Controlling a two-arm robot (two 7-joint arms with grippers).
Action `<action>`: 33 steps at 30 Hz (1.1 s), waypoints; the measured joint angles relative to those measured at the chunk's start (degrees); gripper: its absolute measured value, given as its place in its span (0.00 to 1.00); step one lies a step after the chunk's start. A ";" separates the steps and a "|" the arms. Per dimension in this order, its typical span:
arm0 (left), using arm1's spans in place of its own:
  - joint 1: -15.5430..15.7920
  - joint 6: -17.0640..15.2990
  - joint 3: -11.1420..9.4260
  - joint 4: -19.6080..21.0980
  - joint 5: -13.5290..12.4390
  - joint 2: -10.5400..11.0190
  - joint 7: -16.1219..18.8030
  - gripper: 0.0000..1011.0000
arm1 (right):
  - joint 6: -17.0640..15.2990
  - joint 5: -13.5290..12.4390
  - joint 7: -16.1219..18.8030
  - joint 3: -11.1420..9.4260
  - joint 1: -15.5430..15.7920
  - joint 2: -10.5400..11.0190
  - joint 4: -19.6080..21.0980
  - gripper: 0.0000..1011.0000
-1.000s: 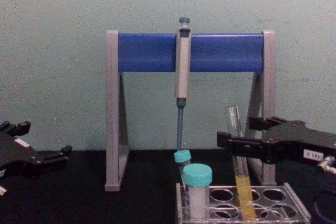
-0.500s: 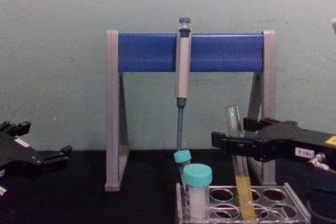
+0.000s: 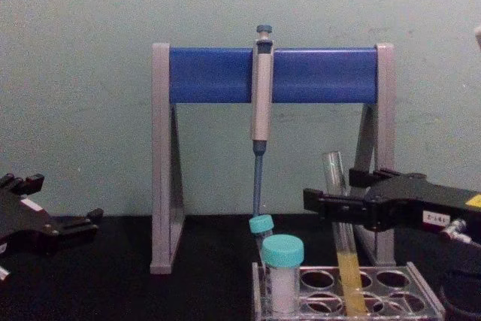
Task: Pick up the test tube from the test tube rack, shake it, then place it back into the test tube rack.
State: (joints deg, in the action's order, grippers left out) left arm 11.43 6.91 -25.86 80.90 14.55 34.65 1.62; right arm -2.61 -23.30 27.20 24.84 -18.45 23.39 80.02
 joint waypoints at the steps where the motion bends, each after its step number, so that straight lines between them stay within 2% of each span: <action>1: 0.00 0.00 0.00 0.00 0.00 0.00 0.00 0.99 | 0.00 0.00 -0.01 0.00 0.01 0.01 0.01 0.99; 6: 0.00 0.00 0.00 0.00 0.00 0.00 0.00 0.99 | 0.02 0.00 -0.01 0.03 0.02 0.03 0.03 0.99; 12: 0.00 0.00 0.00 0.00 0.00 0.00 0.00 0.99 | 0.04 0.00 -0.01 0.06 0.03 0.04 0.06 0.87; 16: 0.00 0.00 0.00 0.00 0.00 0.00 0.00 0.99 | 0.05 -0.01 -0.02 0.06 0.03 0.04 0.07 0.76; 17: 0.00 0.00 0.00 0.00 0.00 0.00 0.00 0.99 | 0.05 -0.01 -0.02 0.06 0.03 0.04 0.07 0.71; 20: 0.00 0.00 0.00 0.00 0.00 0.00 0.00 0.99 | 0.05 -0.02 -0.02 0.06 0.03 0.04 0.07 0.65; 24: 0.00 0.00 0.00 0.00 0.00 0.00 0.00 0.99 | 0.05 -0.04 -0.01 0.06 0.03 0.04 0.07 0.49; 27: 0.00 0.00 0.00 0.00 0.00 0.00 0.00 0.99 | 0.05 -0.05 -0.02 0.06 0.03 0.04 0.07 0.44; 28: 0.00 0.00 0.00 0.00 0.00 0.00 0.00 0.99 | 0.05 -0.06 -0.02 0.06 0.03 0.04 0.07 0.37; 30: 0.00 0.00 0.00 0.00 0.00 0.00 0.00 0.99 | 0.05 -0.07 -0.02 0.06 0.03 0.04 0.07 0.33; 31: 0.00 0.00 0.00 0.00 0.00 0.00 0.00 0.99 | 0.06 -0.08 -0.01 0.06 0.03 0.04 0.07 0.27; 33: 0.00 0.00 0.00 0.00 0.00 0.00 0.00 0.99 | 0.06 -0.14 -0.01 0.06 0.02 0.04 0.07 0.25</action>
State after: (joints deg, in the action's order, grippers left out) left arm 11.43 6.91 -25.86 80.90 14.55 34.64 1.62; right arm -2.55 -23.44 27.19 24.90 -18.43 23.43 80.09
